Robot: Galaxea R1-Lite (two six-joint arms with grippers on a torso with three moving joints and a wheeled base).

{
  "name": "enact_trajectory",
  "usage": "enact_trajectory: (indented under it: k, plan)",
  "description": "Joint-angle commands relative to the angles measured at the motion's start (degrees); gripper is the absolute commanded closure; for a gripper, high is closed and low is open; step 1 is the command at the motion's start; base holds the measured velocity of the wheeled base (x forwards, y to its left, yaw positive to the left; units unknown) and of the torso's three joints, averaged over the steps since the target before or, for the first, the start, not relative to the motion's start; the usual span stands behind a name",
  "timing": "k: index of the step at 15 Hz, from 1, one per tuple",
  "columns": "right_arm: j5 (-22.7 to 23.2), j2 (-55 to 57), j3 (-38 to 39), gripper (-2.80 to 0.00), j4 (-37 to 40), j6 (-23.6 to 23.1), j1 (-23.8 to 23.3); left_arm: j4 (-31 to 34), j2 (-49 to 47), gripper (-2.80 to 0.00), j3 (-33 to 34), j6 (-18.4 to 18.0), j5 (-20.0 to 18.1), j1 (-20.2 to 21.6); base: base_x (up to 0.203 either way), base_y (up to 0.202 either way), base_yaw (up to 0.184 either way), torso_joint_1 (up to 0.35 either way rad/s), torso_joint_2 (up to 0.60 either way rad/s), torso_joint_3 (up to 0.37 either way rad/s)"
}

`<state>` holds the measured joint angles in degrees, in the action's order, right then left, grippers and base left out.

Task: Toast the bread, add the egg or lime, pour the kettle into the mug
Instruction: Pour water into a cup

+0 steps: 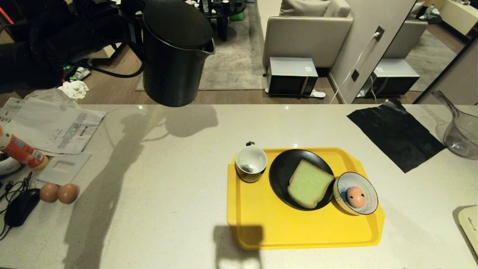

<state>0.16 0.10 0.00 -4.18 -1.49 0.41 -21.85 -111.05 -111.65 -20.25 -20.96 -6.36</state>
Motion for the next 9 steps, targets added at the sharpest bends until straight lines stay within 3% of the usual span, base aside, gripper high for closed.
enact_trajectory:
  k: [1, 9]
  plan:
    - [-0.07, 0.08, 1.49, 0.00, -0.04, -0.01, 0.02, -0.04, 1.16, 0.00, -0.01, -0.14, 0.52, 0.04, 0.000, 0.000, 0.000, 0.000, 0.00, 0.000]
    - [-0.07, 0.08, 1.57, 0.00, -0.13, 0.96, 0.02, 0.14, 1.95, 0.00, 0.03, -0.58, 1.19, -0.76, 0.000, 0.000, 0.000, -0.027, 0.06, 0.027]
